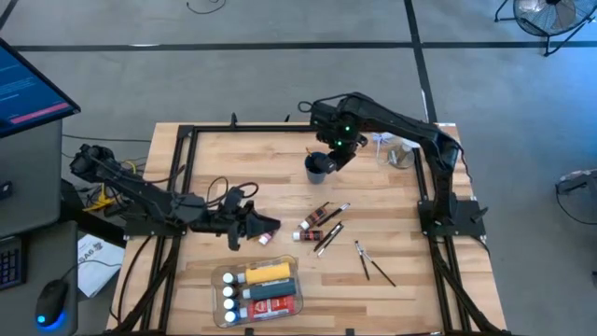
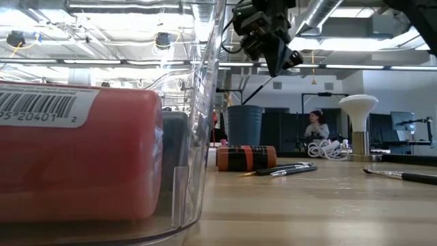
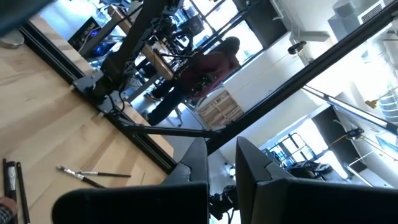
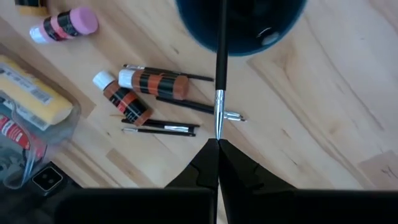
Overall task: Pick & Place Paint Supplies
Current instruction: Put the paint brush into the blue cup
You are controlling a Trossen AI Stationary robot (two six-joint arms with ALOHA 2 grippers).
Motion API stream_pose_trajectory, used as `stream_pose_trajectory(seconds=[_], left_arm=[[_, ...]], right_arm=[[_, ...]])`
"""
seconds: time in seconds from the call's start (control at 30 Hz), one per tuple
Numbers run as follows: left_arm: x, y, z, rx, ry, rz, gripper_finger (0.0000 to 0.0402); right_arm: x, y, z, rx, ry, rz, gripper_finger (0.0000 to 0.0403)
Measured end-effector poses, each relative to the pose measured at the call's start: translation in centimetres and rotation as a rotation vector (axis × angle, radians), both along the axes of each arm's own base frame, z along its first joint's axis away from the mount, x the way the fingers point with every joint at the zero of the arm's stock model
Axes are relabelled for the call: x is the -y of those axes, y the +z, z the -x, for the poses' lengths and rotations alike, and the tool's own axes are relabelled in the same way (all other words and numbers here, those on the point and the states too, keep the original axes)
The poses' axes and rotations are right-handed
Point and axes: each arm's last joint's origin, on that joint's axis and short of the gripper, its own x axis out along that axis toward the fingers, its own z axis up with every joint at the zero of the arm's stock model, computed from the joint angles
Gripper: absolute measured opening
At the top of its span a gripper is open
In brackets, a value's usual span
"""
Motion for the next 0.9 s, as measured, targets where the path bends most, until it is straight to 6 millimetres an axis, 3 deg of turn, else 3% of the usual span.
stream_pose_trajectory(seconds=[0.33, 0.9], left_arm=[[0.2, 0.4, 0.1, 0.039, 0.011, -0.029, 0.0], [0.2, 0.4, 0.1, 0.039, 0.011, -0.049, 0.0]], right_arm=[[2.0, 0.0, 0.8, -0.001, -0.058, 0.002, 0.0009], [1.4, 0.4, 0.6, 0.028, 0.021, 0.017, 0.0113]])
